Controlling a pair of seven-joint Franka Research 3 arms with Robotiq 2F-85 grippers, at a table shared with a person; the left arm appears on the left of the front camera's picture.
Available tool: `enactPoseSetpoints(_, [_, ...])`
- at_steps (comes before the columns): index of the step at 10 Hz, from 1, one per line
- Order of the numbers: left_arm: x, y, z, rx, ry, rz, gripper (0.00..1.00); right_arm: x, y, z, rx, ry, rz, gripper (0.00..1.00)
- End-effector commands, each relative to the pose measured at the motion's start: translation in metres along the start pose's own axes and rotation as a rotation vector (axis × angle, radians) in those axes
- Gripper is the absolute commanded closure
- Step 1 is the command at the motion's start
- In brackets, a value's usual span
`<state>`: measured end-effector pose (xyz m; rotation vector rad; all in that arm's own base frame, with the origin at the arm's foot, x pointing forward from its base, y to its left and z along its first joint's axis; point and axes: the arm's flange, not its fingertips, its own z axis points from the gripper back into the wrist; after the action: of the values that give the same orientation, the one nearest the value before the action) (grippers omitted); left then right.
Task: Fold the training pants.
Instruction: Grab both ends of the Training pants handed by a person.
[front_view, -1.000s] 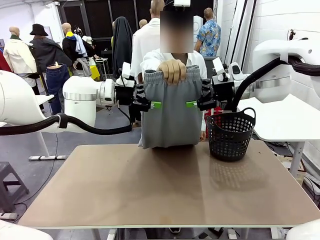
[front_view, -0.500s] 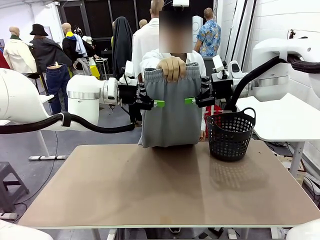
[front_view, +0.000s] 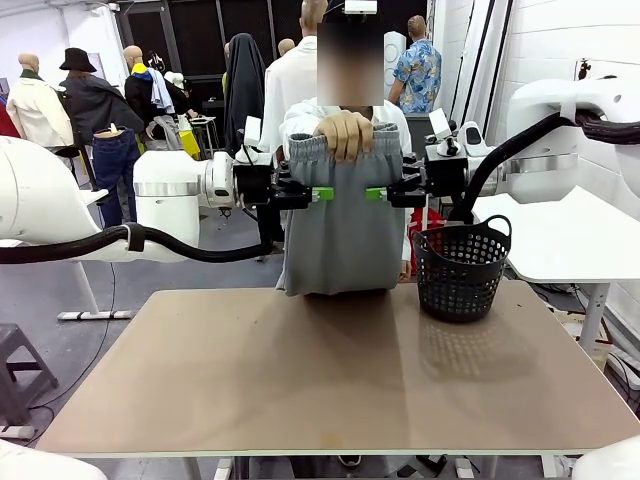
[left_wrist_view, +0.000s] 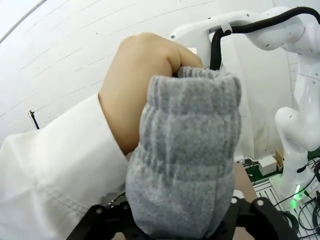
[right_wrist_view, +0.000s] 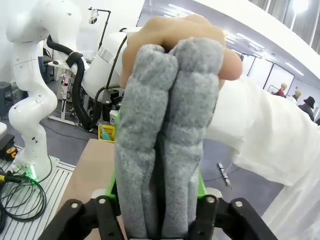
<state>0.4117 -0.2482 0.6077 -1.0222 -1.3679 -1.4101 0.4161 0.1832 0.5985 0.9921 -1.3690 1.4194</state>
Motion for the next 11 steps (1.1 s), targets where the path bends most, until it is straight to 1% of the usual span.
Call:
enactPoseSetpoints(1, [-0.005,0.001,0.002,0.001,-0.038,-0.006,0.99,0.005,-0.008,-0.002,0.000,-0.036,-0.037,0.99])
enactPoseSetpoints(5, [-0.008,0.004,0.002,-0.003,-0.038,0.011,1.00,0.004,-0.010,-0.002,0.000,-0.030,-0.058,1.00])
enactPoseSetpoints(8, [-0.011,0.012,0.005,0.031,-0.023,0.026,1.00,0.001,-0.014,-0.001,-0.007,-0.019,-0.089,1.00])
enactPoseSetpoints(9, [-0.012,0.017,0.006,0.060,-0.013,0.034,1.00,0.001,-0.015,-0.002,-0.005,-0.002,-0.095,1.00])
enactPoseSetpoints(10, [-0.015,0.025,0.006,0.122,0.019,0.033,1.00,0.000,-0.015,-0.001,0.013,0.014,-0.099,1.00])
enactPoseSetpoints(11, [-0.012,0.009,0.007,0.018,-0.003,0.027,1.00,-0.006,-0.006,0.001,-0.001,0.000,-0.070,1.00])
